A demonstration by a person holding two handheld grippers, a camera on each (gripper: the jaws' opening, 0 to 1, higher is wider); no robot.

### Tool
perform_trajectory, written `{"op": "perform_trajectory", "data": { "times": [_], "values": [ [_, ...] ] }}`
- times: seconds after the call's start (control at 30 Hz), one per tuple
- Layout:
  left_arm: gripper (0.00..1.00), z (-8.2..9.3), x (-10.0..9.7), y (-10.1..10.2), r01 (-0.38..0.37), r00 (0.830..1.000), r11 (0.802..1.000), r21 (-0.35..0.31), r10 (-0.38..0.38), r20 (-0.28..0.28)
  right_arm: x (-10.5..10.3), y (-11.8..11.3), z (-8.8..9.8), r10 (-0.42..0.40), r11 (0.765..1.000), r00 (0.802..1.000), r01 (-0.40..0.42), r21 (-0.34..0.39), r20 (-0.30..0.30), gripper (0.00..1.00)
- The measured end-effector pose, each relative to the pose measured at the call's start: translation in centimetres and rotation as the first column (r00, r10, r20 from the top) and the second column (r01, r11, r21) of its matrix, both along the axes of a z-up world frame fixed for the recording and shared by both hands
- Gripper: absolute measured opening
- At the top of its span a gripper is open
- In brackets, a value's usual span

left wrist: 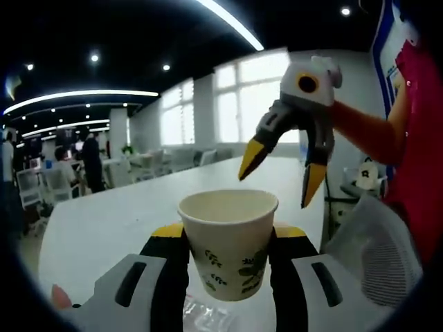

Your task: Arrange the tabletop items into an orderly group along one side of the table until the central work area is clear of visible clutter.

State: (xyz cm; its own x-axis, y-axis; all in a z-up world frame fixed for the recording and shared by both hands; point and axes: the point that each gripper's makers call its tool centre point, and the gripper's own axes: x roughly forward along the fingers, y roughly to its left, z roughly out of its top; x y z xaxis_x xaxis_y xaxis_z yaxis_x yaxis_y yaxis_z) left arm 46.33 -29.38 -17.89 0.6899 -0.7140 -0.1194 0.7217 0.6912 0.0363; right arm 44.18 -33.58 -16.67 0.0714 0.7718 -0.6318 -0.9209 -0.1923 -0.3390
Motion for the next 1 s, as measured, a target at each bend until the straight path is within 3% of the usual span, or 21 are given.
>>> {"op": "perform_trajectory", "data": {
  "times": [0.2, 0.53, 0.67, 0.77, 0.83, 0.87, 1.0],
  "values": [
    [0.43, 0.1, 0.1, 0.0, -0.003, 1.000, 1.000, -0.009, 0.003, -0.001, 0.3, -0.3, -0.5, -0.065, 0.995, 0.996, 0.069, 0.076, -0.055, 0.50],
    [0.43, 0.1, 0.3, 0.3, -0.018, 1.000, 1.000, -0.018, 0.018, -0.005, 0.5, -0.9, -2.0, -0.174, 0.963, 0.975, 0.198, 0.182, -0.140, 0.71],
    [0.43, -0.1, 0.4, 0.3, -0.024, 1.000, 1.000, -0.020, 0.024, -0.008, 1.0, -1.0, -1.4, -0.227, 0.925, 0.959, 0.266, 0.271, -0.168, 0.77],
    [0.43, -0.3, 0.5, 0.2, -0.026, 1.000, 0.999, -0.019, 0.026, -0.012, 1.4, -1.2, -1.3, -0.255, 0.908, 0.954, 0.293, 0.299, -0.158, 0.81],
    [0.43, -0.3, 0.6, 0.2, -0.028, 1.000, 0.999, -0.017, 0.028, -0.012, 1.5, -1.1, -1.3, -0.273, 0.897, 0.949, 0.309, 0.317, -0.156, 0.81],
    [0.43, -0.3, 0.6, 0.2, -0.029, 1.000, 0.999, -0.019, 0.029, -0.011, 1.9, -1.1, -1.0, -0.296, 0.876, 0.944, 0.330, 0.351, -0.150, 0.81],
    [0.43, -0.3, 0.8, 0.2, -0.037, 0.999, 0.999, -0.019, 0.037, -0.011, 2.1, -1.2, -1.2, -0.328, 0.852, 0.933, 0.360, 0.380, -0.148, 0.81]
  ]
}}
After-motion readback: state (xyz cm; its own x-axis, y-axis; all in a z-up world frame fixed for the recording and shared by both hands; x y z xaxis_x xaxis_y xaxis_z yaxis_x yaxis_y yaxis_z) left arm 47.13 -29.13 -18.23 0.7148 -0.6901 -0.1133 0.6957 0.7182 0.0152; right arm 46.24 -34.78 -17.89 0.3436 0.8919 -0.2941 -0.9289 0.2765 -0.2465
